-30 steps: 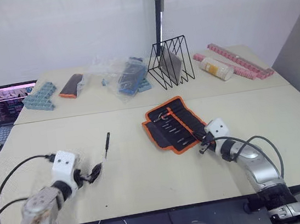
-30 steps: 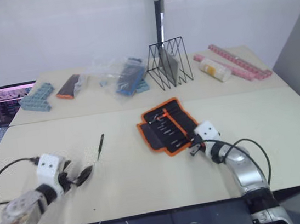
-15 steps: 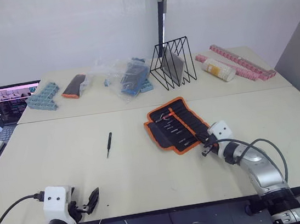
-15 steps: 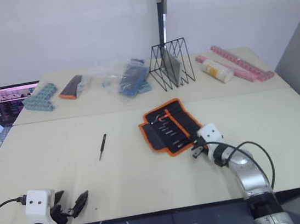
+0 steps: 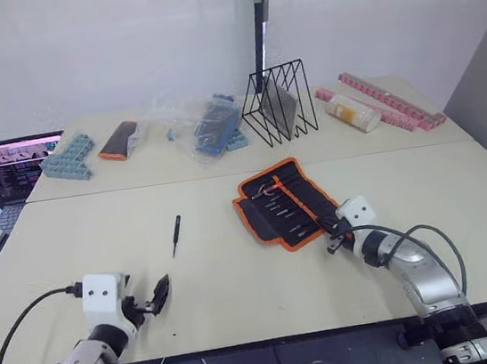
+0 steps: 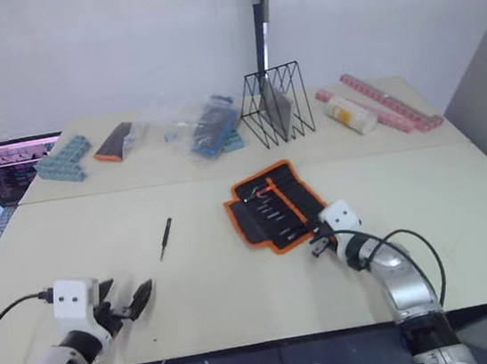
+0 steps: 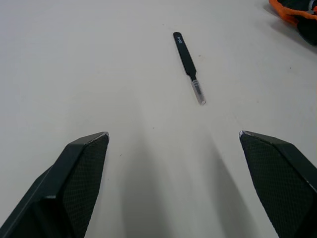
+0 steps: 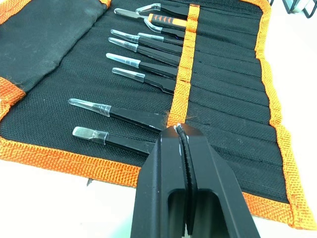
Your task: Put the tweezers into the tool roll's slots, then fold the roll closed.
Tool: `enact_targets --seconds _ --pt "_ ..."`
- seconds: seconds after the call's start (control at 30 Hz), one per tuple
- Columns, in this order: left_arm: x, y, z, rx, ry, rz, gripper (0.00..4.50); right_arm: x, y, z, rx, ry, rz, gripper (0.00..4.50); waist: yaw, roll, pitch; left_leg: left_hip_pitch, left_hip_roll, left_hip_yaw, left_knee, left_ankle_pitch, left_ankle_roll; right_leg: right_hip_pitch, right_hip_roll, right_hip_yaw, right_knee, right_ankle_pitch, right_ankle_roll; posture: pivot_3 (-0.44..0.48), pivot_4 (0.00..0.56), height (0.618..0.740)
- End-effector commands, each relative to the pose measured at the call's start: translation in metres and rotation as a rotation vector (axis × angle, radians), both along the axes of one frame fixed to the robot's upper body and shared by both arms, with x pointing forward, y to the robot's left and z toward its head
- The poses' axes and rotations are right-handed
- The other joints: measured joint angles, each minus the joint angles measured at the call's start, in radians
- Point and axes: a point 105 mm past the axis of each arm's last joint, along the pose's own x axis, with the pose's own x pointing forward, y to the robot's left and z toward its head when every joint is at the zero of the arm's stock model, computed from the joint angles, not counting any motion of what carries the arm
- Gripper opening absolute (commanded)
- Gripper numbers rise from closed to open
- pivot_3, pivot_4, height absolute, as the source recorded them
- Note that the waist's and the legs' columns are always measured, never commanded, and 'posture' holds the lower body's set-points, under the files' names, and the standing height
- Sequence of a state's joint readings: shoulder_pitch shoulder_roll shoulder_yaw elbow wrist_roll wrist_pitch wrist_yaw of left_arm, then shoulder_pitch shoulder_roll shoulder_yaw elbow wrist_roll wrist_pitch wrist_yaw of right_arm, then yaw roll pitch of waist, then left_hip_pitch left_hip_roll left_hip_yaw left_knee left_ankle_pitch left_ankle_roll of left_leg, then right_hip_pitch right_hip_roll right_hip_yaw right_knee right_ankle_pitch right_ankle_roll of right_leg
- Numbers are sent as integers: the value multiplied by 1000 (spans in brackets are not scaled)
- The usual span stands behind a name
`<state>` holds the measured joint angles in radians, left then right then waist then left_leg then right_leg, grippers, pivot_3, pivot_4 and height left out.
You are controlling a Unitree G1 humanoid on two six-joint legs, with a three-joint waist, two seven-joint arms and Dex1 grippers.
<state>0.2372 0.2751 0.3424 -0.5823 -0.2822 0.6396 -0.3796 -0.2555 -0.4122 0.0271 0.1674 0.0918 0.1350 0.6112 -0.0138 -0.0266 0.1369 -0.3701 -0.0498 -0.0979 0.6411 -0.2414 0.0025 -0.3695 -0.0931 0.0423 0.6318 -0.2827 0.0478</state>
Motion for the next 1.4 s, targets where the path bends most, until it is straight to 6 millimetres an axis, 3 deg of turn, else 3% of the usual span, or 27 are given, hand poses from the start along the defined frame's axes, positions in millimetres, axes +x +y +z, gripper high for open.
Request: enact_targets --seconds 0.03,0.23,0.6,0.8,0.93,1.07,1.27,1.4 --pt "17 -7 8 -26 -20 4 4481 -8 -1 -28 -22 117 0 0 0 0 0 0 0 0 0 0 0 0 0 0 0 0 0 0 150 740" --pt "41 -12 0 -25 23 42 4481 -7 1 -29 -24 120 -2 0 -1 0 0 0 0 0 0 0 0 0 1 0 1 0 0 0 150 740" --pt "69 -29 -12 -30 64 63 4481 -4 1 -27 -26 114 -6 0 -1 0 0 0 0 0 0 0 0 0 1 0 1 0 0 0 150 740" --pt "88 -26 -16 24 76 61 2694 -4 2 -27 -28 111 -7 0 1 0 0 1 0 0 0 1 -1 1 1 0 1 0 0 0 150 740" --pt "88 -32 -17 23 80 34 1357 -3 1 -27 -28 110 -12 0 1 0 0 1 0 0 0 1 -2 0 1 0 1 0 0 0 150 740" --pt "87 -23 -17 34 80 52 41 -3 1 -27 -28 111 -17 0 1 0 0 1 -1 0 0 1 -1 0 0 0 2 0 0 0 150 740" --pt "90 -10 -1 59 31 44 13 -4 2 -29 -27 116 -16 0 0 0 0 1 0 0 0 1 -2 0 1 0 2 0 0 0 150 740" --pt "94 -14 16 94 -4 -25 13 -3 2 -30 -46 116 -11 0 -1 0 0 1 0 0 0 1 -2 -1 1 0 2 0 0 0 150 740"
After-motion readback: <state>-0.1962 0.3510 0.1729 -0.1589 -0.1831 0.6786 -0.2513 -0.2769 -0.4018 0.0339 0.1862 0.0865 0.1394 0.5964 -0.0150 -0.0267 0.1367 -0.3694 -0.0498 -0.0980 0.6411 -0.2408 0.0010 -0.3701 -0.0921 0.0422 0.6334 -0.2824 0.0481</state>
